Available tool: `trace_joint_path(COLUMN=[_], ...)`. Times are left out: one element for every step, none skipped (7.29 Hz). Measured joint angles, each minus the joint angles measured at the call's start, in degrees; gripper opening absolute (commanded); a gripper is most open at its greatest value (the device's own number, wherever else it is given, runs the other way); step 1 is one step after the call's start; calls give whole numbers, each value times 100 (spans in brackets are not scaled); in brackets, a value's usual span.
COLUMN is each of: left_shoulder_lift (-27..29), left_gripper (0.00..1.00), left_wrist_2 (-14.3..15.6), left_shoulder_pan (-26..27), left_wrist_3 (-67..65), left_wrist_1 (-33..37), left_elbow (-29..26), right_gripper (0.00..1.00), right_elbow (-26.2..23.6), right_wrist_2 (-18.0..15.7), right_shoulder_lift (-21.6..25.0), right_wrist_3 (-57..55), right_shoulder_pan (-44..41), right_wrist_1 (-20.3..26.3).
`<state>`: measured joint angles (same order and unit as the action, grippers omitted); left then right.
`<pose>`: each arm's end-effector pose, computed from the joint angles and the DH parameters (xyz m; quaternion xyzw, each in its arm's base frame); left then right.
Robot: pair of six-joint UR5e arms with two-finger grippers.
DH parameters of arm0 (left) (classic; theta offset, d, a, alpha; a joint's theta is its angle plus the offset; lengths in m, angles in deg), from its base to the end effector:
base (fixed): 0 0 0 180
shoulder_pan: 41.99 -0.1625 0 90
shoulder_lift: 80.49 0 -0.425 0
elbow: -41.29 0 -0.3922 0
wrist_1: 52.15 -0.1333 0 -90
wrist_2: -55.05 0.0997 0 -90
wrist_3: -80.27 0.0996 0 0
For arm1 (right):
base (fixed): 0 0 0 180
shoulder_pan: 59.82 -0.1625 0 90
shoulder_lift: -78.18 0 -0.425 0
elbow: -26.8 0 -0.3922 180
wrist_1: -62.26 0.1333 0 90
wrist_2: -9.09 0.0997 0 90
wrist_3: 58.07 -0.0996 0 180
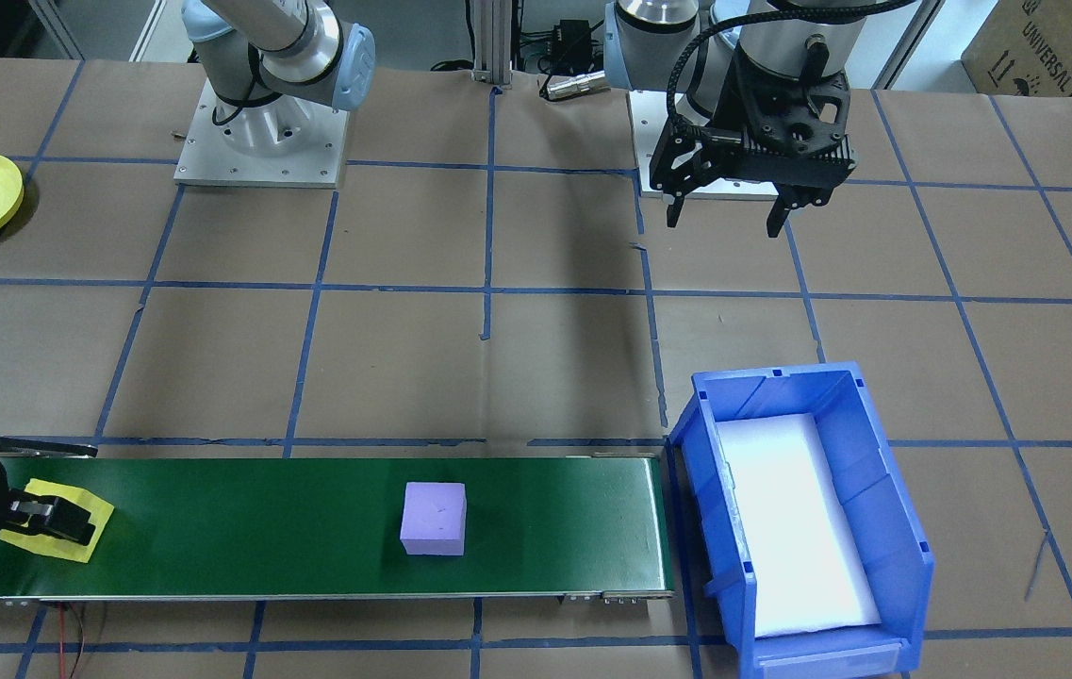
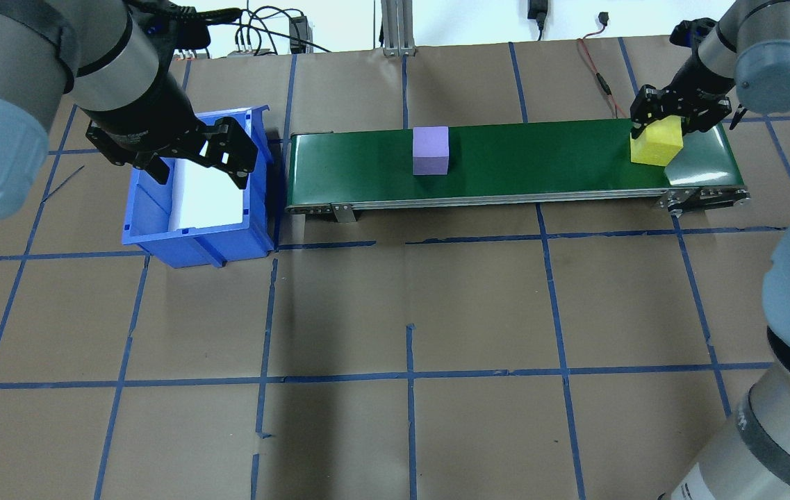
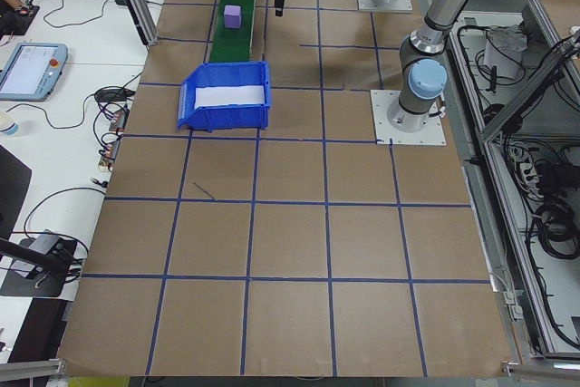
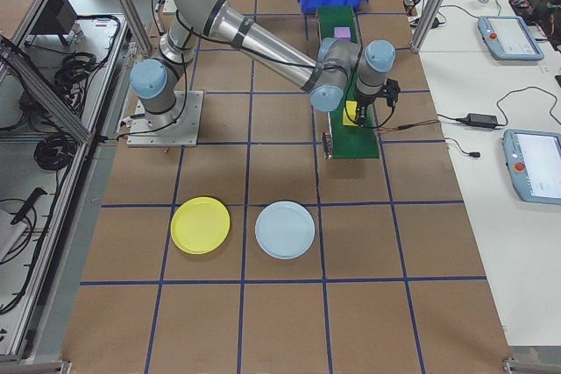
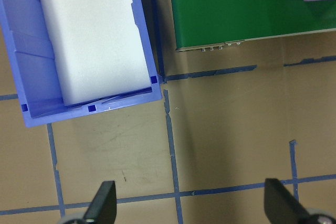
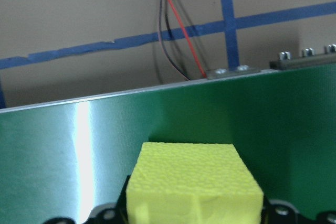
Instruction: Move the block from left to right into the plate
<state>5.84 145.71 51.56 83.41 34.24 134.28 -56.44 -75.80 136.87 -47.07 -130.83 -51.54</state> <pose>-0.1611 -0.4628 0.4994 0.0581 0.9976 -0.0374 0.0056 -0.0855 -0.6855 0.2622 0.0699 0.9965 -0.0052 0.0448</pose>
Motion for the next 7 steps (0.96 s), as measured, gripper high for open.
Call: trace_joint_path(left_shoulder_lift=[-1, -1, 0, 1, 0, 1, 4], left_gripper=[100, 100, 100, 100, 100, 100, 100], left_wrist_2=[3, 6, 12, 8, -5, -4, 0], left_shoulder_pan=[14, 17, 16, 15, 14, 14, 14], left_wrist_3=[-17, -36, -52, -66, -71, -63, -53], left_wrist_1=[1, -1, -5, -7, -8, -7, -5], left_elbow=[2, -6, -13, 1, 29, 44, 51], right_gripper=[34, 33, 28, 27, 24, 21, 20], right_elbow=[-22, -6, -9, -28, -58, -141, -427], right_wrist_2=[-235, -349, -436, -536, -621, -691, -850], right_shoulder_lift=[17, 64, 192, 372, 530, 712, 1062], right_wrist_3=[83, 270, 462, 635, 908, 1275, 1742], right_shoulder_pan=[0, 1, 25, 136, 414, 841, 1381], right_wrist_1=[8, 9, 18, 74, 215, 488, 812])
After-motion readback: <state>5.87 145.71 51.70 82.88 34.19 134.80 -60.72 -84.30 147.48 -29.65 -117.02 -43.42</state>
